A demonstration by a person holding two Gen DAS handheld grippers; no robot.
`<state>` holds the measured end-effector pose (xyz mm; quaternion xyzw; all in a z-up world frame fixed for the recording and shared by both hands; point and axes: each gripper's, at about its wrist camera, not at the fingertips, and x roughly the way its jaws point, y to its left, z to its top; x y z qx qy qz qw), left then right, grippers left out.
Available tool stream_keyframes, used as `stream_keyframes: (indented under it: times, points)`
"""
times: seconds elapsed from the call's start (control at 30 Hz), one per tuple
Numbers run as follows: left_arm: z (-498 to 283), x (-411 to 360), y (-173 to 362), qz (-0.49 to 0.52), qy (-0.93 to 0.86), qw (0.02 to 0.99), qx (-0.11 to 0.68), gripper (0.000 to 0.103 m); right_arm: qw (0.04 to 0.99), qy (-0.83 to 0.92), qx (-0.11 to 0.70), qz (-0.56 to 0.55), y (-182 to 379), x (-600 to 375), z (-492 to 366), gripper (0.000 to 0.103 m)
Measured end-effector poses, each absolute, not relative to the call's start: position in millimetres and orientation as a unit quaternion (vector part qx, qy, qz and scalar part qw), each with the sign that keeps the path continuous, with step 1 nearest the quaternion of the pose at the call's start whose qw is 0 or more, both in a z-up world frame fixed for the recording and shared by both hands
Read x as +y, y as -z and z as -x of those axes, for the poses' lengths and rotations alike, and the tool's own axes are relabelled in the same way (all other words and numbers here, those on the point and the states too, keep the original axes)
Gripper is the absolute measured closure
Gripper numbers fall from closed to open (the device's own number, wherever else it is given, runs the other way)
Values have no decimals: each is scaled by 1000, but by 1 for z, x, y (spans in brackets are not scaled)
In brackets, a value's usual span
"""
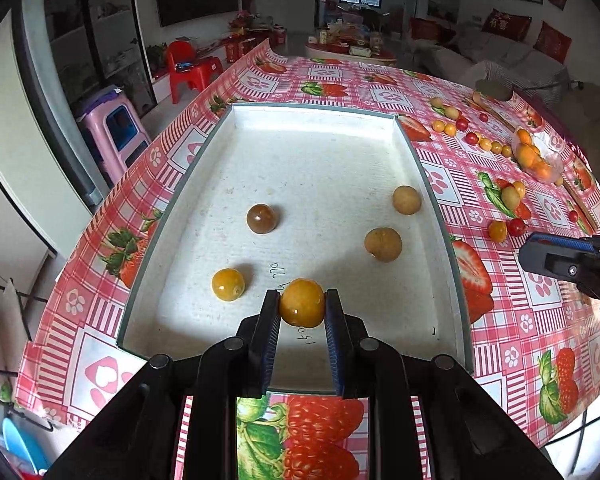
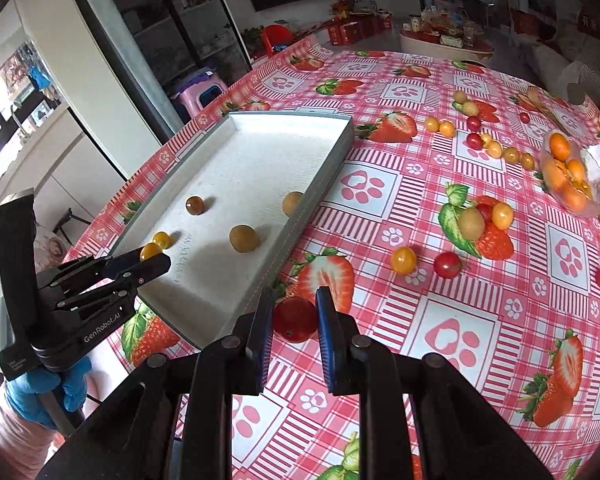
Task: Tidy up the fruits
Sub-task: 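Carry both tomatoes into the white tray and open both tools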
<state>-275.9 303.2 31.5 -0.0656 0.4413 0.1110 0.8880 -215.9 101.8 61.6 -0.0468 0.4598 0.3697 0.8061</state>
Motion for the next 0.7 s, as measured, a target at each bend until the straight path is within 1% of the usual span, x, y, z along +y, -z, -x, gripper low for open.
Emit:
stream_keyframes:
  times: [0.23, 0.5, 0.7]
  points:
    - [260, 307, -22, 61, -111, 884, 451, 80, 791, -389, 469, 64, -64, 164, 186, 81]
    - [249, 313, -16, 67, -111, 878, 461, 80, 770, -392, 496, 83, -40, 217, 155, 80]
    - [248, 311, -10, 69, -110, 874, 469, 80, 759, -387, 515, 96, -21, 239, 145, 79]
